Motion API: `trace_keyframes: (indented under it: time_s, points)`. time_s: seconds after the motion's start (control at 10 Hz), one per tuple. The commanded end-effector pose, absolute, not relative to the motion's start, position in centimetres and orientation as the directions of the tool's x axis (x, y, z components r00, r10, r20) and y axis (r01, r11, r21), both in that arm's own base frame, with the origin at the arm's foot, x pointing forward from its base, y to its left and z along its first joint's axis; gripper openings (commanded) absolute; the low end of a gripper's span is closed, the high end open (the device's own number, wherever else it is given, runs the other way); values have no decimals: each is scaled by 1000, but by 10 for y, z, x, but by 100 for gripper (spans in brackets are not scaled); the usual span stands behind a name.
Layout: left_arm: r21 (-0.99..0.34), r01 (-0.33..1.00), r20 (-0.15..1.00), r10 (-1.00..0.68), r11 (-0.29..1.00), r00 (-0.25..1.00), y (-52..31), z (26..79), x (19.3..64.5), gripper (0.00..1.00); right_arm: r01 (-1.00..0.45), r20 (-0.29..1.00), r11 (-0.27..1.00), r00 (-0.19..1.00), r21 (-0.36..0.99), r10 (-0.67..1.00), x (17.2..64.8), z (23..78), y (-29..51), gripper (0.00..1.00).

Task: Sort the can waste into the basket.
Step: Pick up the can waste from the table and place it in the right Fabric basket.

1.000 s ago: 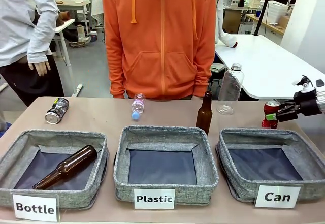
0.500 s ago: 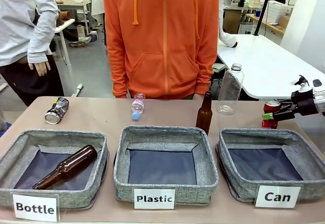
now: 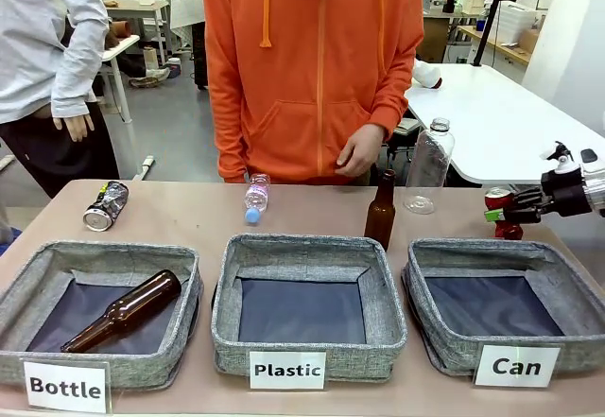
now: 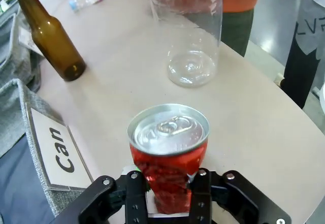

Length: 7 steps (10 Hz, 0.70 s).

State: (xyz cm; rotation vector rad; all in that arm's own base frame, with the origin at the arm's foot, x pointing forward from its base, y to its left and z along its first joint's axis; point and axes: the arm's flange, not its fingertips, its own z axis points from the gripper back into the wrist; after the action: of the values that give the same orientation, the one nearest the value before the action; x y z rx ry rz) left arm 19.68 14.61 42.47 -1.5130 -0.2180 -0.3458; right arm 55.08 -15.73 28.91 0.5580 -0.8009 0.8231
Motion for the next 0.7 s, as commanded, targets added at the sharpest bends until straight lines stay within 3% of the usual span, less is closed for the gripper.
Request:
trace_keyframes:
  time_s: [0.0, 0.3, 0.5, 0.6]
  points:
    - [-928, 371, 369, -86, 11, 925, 148, 427, 198, 100, -818, 796, 557, 431, 145, 425, 555, 291, -160, 0]
    - [-928, 371, 369, -86, 11, 925, 148, 427, 198, 100, -816, 804, 572, 394, 84, 445, 543, 313, -162, 0]
    - [-928, 371, 369, -86, 11, 925, 148, 427, 198, 100, -820, 838, 569, 271, -56, 473, 498, 377, -167, 0]
    - [-928, 371, 369, -86, 11, 925, 148, 427, 198, 100, -838, 835, 542, 255, -60, 488, 466, 415, -164, 0]
